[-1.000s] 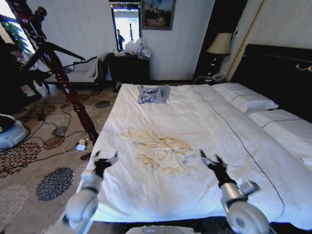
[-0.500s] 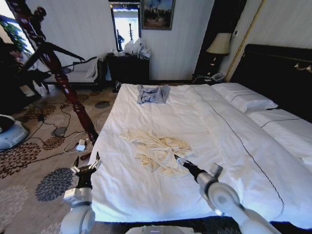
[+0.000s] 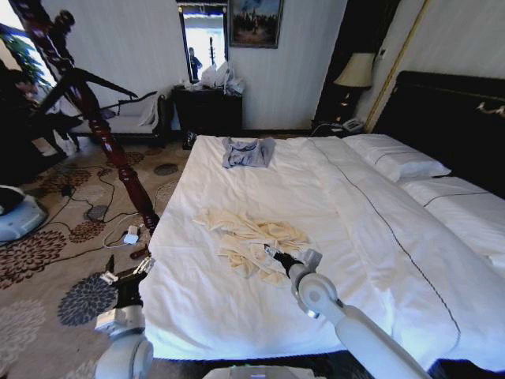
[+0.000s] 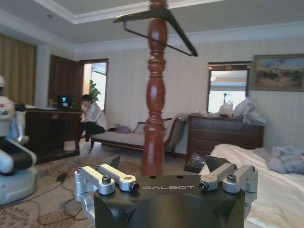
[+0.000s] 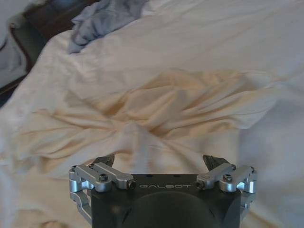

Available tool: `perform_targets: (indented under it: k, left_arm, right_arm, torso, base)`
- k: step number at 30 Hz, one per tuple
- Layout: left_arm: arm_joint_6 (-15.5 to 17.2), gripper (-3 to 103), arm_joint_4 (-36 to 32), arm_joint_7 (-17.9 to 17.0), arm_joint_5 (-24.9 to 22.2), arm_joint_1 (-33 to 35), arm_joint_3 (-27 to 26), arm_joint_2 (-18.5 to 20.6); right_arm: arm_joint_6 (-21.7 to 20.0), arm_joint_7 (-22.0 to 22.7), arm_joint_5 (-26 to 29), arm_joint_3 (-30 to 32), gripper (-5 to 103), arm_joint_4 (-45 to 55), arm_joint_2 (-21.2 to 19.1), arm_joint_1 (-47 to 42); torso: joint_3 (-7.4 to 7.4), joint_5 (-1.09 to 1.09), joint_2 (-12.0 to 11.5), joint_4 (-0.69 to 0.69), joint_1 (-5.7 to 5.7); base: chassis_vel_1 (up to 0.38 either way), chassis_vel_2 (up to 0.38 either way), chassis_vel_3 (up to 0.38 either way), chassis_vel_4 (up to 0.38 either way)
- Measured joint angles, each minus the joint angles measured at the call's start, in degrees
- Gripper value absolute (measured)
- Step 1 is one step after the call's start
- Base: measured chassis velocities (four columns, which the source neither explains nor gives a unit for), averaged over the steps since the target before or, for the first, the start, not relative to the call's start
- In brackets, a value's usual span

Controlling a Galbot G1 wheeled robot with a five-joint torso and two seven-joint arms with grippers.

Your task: Pick up the clothes from the bed and hang them on the clothes hanger.

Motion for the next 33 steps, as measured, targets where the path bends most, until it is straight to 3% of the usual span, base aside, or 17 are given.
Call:
perform_targets:
  k: [3,6,8,10,14,15,19,31,33]
  left_arm:
    - [-1.31,100,0.92,-0.04,-0.51,0.07,-0.90,-0.08]
    - [-2.68,100,2.23,-0.05,-0.92,1.10,-2.17,-0.36]
    - [-2.69,100,2.22,-0.03,-1.81,1.77,-2.60,-0.26]
    - [-2.73,100,2.16,0.03,-2.98,2.53,-3.46,0.16]
    - [-2.75,100,1.84,0.04,-3.44,2.89,-4.27,0.12]
    - [-2.77,100,1.59,0.05,-3.45,3.18,-4.31,0.03]
    - [-3.10,100,0.86,0.16,-3.33,4.37,-4.31,-0.45]
    - [-4.53,100,-0.14,0.18,0.77,6.44,-1.99,-2.20]
    - [-4.53,100,-0.16,0.11,1.28,6.36,-1.47,-2.46]
  right_arm:
    - [0.20,-0.55,-0.49,0.38,102,-1.22,0.39,0.05]
    - [0.80,-1.27,-1.10,0.11,93,-2.47,2.10,0.88]
    - [0.83,-1.58,-1.10,-0.37,93,-2.39,2.55,1.23]
    - [0.83,-2.33,-1.51,-1.21,75,-1.67,3.06,1.85]
    - [0.81,-3.37,-4.21,-2.13,79,-0.95,3.35,2.57]
    - [0.72,-3.58,-5.17,-2.30,93,-0.78,3.37,2.77]
    - [0.27,-3.11,-7.16,-2.39,99,-0.73,3.64,3.11]
    - [-1.38,0.80,-1.86,-1.29,103,1.23,4.02,0.80]
    - [-1.52,0.82,-1.76,-1.22,99,0.99,4.07,0.64]
  torso:
    - [0.00,-0.01,0.00,-0.01,0.00]
    - [0.00,-0.01,0.00,0.00,0.00]
    - [0.00,0.00,0.00,0.02,0.00]
    - [0.00,0.00,0.00,0.02,0.00]
    - [0.00,-0.01,0.00,0.02,0.00]
    - [0.00,0.00,0.00,0.01,0.00]
    - [0.00,0.00,0.00,0.01,0.00]
    - [0.00,0.00,0.00,0.00,0.00]
    - [-0.01,0.00,0.00,0.00,0.00]
  base:
    - [0.000,0.000,0.000,0.000]
    - [0.000,0.000,0.000,0.000]
    - [0.000,0.000,0.000,0.000]
    - [0.000,0.000,0.000,0.000]
    - [0.000,0.000,0.000,0.000]
    - [0.000,0.000,0.000,0.000]
    - [0.000,0.000,0.000,0.000]
    - [0.000,0.000,0.000,0.000]
    - [0.000,0.000,0.000,0.000]
